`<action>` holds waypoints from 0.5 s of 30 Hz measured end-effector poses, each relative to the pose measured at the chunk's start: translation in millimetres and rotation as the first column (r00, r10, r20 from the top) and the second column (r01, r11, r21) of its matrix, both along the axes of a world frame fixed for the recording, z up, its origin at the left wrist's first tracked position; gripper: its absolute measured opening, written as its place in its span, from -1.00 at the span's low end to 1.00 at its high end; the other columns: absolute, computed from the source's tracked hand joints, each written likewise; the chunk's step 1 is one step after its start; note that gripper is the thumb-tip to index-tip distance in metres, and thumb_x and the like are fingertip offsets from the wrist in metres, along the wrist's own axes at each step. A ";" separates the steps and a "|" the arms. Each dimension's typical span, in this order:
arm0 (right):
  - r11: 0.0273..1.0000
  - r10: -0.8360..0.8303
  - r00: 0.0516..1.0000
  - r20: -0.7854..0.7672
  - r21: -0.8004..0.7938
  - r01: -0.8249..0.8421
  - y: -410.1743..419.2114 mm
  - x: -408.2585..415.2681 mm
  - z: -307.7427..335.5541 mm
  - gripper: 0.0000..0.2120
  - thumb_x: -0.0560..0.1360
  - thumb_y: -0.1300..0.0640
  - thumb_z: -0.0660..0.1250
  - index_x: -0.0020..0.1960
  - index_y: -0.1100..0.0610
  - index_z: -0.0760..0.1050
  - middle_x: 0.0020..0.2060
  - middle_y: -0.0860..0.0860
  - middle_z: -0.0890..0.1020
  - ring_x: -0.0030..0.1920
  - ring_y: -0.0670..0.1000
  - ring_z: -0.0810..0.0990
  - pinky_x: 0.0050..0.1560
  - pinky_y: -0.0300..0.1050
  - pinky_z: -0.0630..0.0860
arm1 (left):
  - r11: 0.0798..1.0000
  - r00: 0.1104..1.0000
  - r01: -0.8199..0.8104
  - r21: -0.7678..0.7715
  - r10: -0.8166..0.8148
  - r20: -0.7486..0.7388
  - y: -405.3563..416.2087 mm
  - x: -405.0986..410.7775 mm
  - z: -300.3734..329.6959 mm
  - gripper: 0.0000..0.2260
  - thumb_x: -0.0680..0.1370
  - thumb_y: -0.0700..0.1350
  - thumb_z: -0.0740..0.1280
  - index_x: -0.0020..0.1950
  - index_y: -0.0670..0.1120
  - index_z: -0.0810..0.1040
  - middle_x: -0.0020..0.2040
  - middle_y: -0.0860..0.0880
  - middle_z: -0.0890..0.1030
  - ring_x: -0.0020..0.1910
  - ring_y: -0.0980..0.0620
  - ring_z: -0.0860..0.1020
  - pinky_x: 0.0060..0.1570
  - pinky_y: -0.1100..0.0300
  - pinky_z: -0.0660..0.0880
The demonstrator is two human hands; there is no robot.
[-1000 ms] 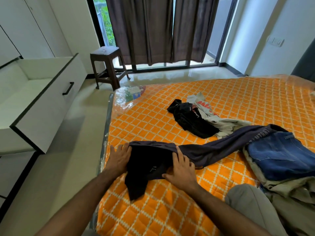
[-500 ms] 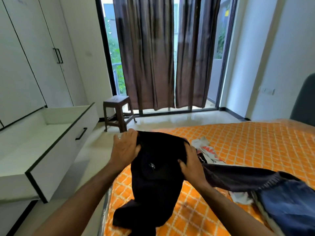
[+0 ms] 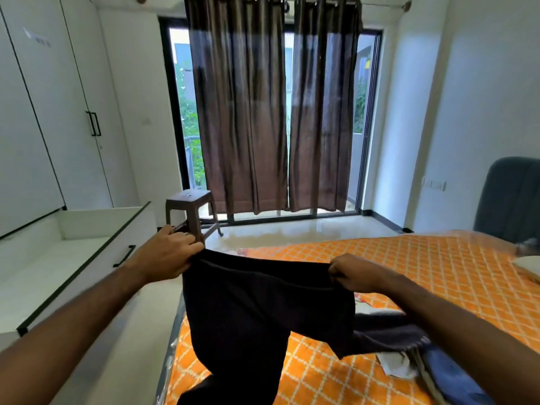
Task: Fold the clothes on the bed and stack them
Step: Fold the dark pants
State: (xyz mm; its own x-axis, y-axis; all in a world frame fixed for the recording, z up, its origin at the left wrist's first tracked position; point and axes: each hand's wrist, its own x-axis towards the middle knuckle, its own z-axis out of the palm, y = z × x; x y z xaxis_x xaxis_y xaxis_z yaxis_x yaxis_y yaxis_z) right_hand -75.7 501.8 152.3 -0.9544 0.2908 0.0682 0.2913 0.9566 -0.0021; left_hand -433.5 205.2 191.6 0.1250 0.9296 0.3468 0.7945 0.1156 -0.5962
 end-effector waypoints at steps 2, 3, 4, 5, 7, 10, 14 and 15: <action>0.987 0.040 0.999 -0.009 -0.155 -0.041 -2.6 11.2 22.0 -0.85 0.45 0.27 0.21 -0.29 0.20 0.46 -0.36 0.09 0.48 -0.37 -0.06 0.39 -0.26 -0.14 0.32 | 1.000 1.000 -0.008 0.020 0.007 0.022 -0.7 -4.9 13.3 -0.78 0.50 0.16 0.22 0.03 0.11 0.55 -0.22 0.12 0.60 -0.29 0.08 0.61 -0.22 0.13 0.42; 0.978 0.041 0.998 -0.050 -0.201 -0.050 -3.2 18.2 29.1 -0.82 0.49 0.22 0.19 -0.28 0.21 0.43 -0.36 0.12 0.46 -0.38 -0.05 0.36 -0.25 -0.08 0.33 | 0.998 0.998 -0.039 0.039 0.037 0.054 -2.5 -9.5 17.6 -0.73 0.52 0.21 0.15 0.02 0.12 0.54 -0.24 0.14 0.60 -0.31 0.10 0.61 -0.24 0.15 0.39; 0.975 0.027 0.995 -0.099 -0.215 -0.048 -0.6 23.4 40.6 -0.77 0.54 0.14 0.18 -0.25 0.21 0.44 -0.34 0.12 0.48 -0.36 -0.04 0.38 -0.22 -0.02 0.37 | 0.995 0.993 -0.064 0.077 0.056 0.100 -3.1 -12.7 28.4 -0.70 0.52 0.25 0.12 0.00 0.12 0.54 -0.26 0.14 0.60 -0.33 0.10 0.61 -0.28 0.18 0.37; 0.977 0.012 0.990 -0.137 -0.209 -0.041 -0.5 28.3 48.3 -0.72 0.60 0.03 0.19 -0.21 0.16 0.46 -0.31 0.08 0.50 -0.32 -0.03 0.42 -0.20 0.00 0.40 | 0.990 0.986 -0.066 0.126 0.045 0.163 -3.7 -15.1 36.1 -0.67 0.53 0.30 0.10 -0.05 0.11 0.52 -0.28 0.14 0.60 -0.34 0.11 0.61 -0.32 0.20 0.34; 0.987 -0.047 0.969 -0.244 -0.163 0.007 4.0 29.9 62.1 -0.69 0.59 -0.20 0.29 -0.16 0.01 0.50 -0.27 -0.10 0.56 -0.24 -0.10 0.53 -0.19 -0.12 0.46 | 0.975 0.922 -0.067 0.211 -0.020 0.387 -1.7 -8.2 54.5 -0.61 0.51 0.34 0.13 -0.11 0.05 0.48 -0.29 0.12 0.60 -0.36 0.12 0.58 -0.37 0.23 0.36; 0.978 -0.156 0.822 -0.547 -0.202 0.050 10.2 17.3 88.1 -0.74 0.52 -0.21 0.40 -0.08 -0.02 0.55 -0.22 -0.18 0.64 -0.16 -0.19 0.61 -0.15 -0.22 0.50 | 0.955 0.715 -0.082 0.284 -0.142 0.685 11.9 15.0 78.4 -0.76 0.54 0.06 0.41 -0.10 -0.05 0.44 -0.24 0.01 0.57 -0.28 0.08 0.55 -0.28 0.15 0.47; 0.879 -0.408 0.572 -0.711 -0.476 0.035 17.7 -5.3 143.0 -0.89 0.56 0.19 0.40 -0.02 0.14 0.46 -0.14 0.11 0.65 -0.11 0.07 0.65 -0.22 -0.19 0.53 | 0.936 0.541 -0.134 0.326 -0.206 0.815 22.2 28.3 109.5 -0.75 0.59 -0.23 0.35 0.00 0.04 0.31 -0.14 -0.05 0.57 -0.20 -0.01 0.57 -0.22 0.04 0.51; 0.842 -0.437 0.517 -0.736 -0.536 -0.051 16.8 -10.3 159.8 -0.89 0.57 0.26 0.37 -0.01 0.09 0.48 -0.10 0.13 0.66 -0.06 0.13 0.66 -0.16 -0.15 0.59 | 0.927 0.497 -0.142 0.346 -0.235 0.835 22.9 29.1 120.0 -0.76 0.62 -0.24 0.30 0.06 0.05 0.29 -0.08 -0.06 0.57 -0.15 -0.05 0.59 -0.17 0.00 0.55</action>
